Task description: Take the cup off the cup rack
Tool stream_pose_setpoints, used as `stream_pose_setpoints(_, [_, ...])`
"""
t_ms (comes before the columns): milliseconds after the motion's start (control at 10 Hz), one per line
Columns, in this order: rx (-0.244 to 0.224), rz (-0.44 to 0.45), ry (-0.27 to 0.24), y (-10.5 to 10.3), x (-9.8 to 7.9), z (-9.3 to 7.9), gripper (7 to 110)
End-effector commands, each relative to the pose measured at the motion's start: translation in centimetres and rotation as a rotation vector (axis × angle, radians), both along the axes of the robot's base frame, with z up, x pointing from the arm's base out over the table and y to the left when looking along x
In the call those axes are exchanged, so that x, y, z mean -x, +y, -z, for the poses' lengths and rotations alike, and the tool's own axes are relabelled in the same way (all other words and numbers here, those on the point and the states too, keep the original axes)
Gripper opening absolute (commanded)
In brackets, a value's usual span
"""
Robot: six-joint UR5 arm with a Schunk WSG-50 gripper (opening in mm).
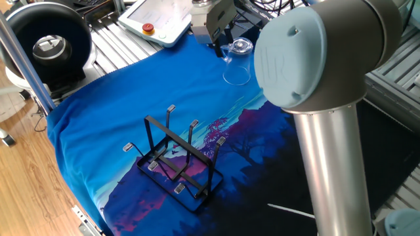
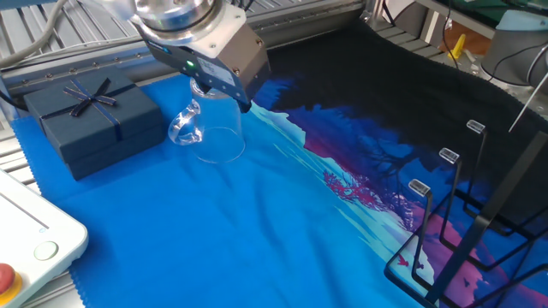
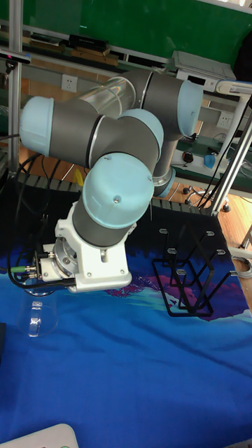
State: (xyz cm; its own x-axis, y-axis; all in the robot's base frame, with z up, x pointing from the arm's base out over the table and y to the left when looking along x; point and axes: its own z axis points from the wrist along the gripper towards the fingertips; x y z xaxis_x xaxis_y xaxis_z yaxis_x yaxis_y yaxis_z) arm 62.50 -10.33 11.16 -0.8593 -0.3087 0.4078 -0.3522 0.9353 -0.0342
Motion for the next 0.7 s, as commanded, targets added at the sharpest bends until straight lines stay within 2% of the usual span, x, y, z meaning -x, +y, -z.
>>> stream_pose_setpoints(0, [0.004,-0.009,0.005,-0.5,0.0,-0.6,66])
stream_pose_setpoints(100, [0.039,-0.015,0.003,-0.8,-0.9,-1.9,66])
stream_pose_setpoints(300, [-0.035,-0.04,-0.027,-0.7,-3.3,-1.3,66])
stream_pose_setpoints(500, [-0.094,-0.039,-0.094,-1.6,-6.4,-0.8,66])
stream_pose_setpoints(600, [-0.16,0.003,-0.114,-0.9,-7.8,-0.9,44])
